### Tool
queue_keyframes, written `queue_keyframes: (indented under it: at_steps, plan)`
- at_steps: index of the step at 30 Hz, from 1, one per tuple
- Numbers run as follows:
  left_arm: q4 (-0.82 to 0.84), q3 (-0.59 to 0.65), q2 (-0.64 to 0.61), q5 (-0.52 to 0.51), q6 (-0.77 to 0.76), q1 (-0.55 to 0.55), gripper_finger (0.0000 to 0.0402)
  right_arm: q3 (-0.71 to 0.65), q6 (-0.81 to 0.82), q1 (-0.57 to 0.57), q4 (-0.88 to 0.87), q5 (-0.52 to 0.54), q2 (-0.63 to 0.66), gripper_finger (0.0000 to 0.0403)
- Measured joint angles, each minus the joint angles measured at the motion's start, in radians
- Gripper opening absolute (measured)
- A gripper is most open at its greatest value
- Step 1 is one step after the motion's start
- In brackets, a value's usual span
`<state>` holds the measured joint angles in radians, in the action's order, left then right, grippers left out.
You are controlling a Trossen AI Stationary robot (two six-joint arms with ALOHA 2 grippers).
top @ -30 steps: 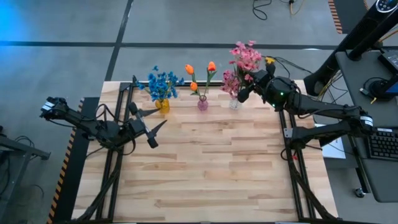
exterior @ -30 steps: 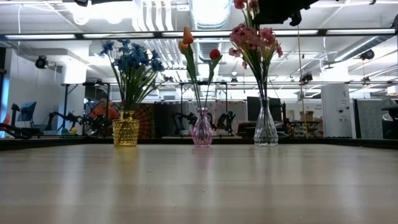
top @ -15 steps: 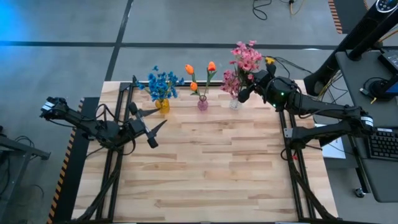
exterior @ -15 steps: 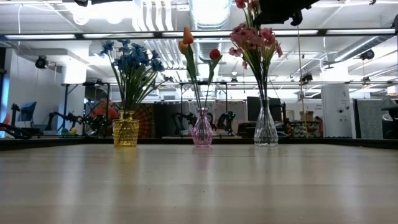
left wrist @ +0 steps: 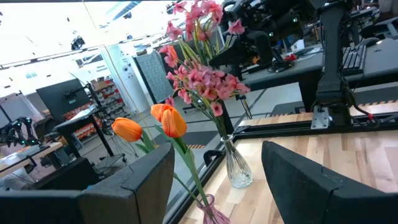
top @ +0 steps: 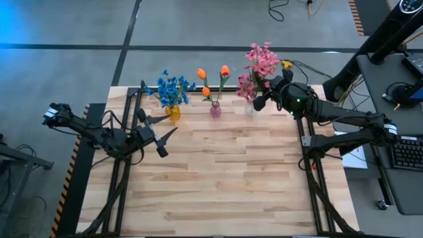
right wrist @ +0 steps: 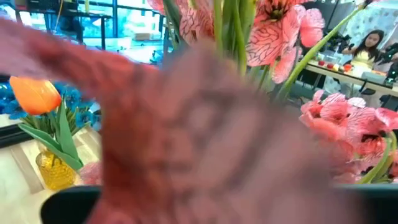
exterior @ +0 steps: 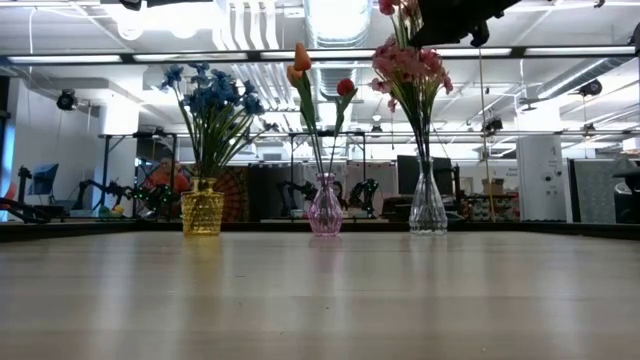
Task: Sort flowers into vase by color
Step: Adjust the pink flowers
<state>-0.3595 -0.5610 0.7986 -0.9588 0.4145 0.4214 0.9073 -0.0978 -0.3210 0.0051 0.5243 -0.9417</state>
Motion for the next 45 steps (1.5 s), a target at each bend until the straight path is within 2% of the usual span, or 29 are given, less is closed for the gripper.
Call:
queue_keyframes:
  at_steps: [21, 31, 35, 40, 45]
  plan:
    - [0.000, 0.000, 0.000, 0.000, 0.000, 0.000, 0.0224, 0.003, 0.035, 0.000, -0.009, -0.001, 0.009, 0.0018]
    - [0.000, 0.000, 0.000, 0.000, 0.000, 0.000, 0.0224, 0.004, 0.057, 0.000, -0.018, -0.001, 0.024, 0.0108]
    - [0.000, 0.000, 0.000, 0.000, 0.000, 0.000, 0.0224, 0.005, 0.091, 0.000, -0.080, 0.000, 0.062, 0.0137]
    - [0.000, 0.000, 0.000, 0.000, 0.000, 0.000, 0.0224, 0.005, 0.154, 0.003, -0.169, -0.001, 0.118, 0.0155]
    - [-0.003, 0.000, 0.002, 0.011, -0.004, 0.000, 0.0224, 0.006, 0.190, 0.026, -0.297, -0.013, 0.143, 0.0155]
